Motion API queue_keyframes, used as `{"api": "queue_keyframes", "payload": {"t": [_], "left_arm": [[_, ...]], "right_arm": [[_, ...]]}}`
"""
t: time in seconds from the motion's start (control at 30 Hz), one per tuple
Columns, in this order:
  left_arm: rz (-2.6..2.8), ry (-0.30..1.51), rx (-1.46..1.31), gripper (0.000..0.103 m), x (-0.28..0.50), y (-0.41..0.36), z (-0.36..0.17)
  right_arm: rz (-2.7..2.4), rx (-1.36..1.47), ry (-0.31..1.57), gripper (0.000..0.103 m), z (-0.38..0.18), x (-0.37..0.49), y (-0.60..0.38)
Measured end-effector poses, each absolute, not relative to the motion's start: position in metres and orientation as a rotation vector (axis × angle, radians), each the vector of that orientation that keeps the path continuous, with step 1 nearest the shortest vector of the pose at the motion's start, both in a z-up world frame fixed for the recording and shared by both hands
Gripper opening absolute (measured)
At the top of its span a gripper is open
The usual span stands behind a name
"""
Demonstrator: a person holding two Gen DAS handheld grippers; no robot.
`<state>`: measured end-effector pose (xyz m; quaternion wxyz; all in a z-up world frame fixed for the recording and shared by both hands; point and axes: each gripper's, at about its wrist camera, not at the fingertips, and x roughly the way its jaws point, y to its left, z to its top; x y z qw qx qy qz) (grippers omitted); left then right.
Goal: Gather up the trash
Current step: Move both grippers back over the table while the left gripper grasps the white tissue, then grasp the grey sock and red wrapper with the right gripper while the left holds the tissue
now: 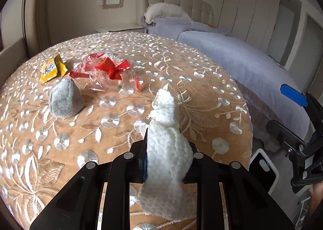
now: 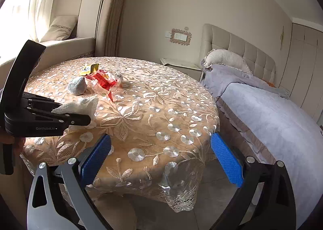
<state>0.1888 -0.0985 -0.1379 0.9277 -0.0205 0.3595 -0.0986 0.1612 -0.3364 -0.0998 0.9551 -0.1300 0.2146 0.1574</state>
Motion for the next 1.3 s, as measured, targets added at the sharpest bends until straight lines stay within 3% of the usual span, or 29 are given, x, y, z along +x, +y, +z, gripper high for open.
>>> {"api": "queue_keyframes", "payload": {"t": [0.23,0.5,0.73,1.03,1.2,1.23,1.3], "left_arm": [[-0.066,0.662,-0.041,0.022,0.173,-0.047,-0.109],[0.068,0.62,-0.093,0.022,0.158,0.016,-0.095],[0.081,0.61,-0.109,0.022,0.162,0.04,-0.095],[0.082,0.6,-0.134,0.022,0.166,0.053,-0.1],[0.09,0.604,-0.145,0.022,0.168,0.058,-0.104],[0.091,0.604,-0.147,0.022,0.169,0.058,-0.104],[0.091,0.606,-0.15,0.022,0.169,0.058,-0.104]], "right_arm": [[0.45,-0.29,0.383,0.098,-0.085,0.181,-0.284],[0.614,-0.329,0.446,0.098,-0.075,0.223,-0.199],[0.749,-0.145,0.633,0.098,-0.074,0.28,-0.165],[0.724,-0.186,0.823,0.098,-0.108,0.327,-0.125],[0.731,-0.272,0.828,0.098,-0.117,0.316,-0.109],[0.731,-0.286,0.826,0.097,-0.117,0.316,-0.106],[0.731,-0.322,0.81,0.064,-0.117,0.312,-0.102]]}}
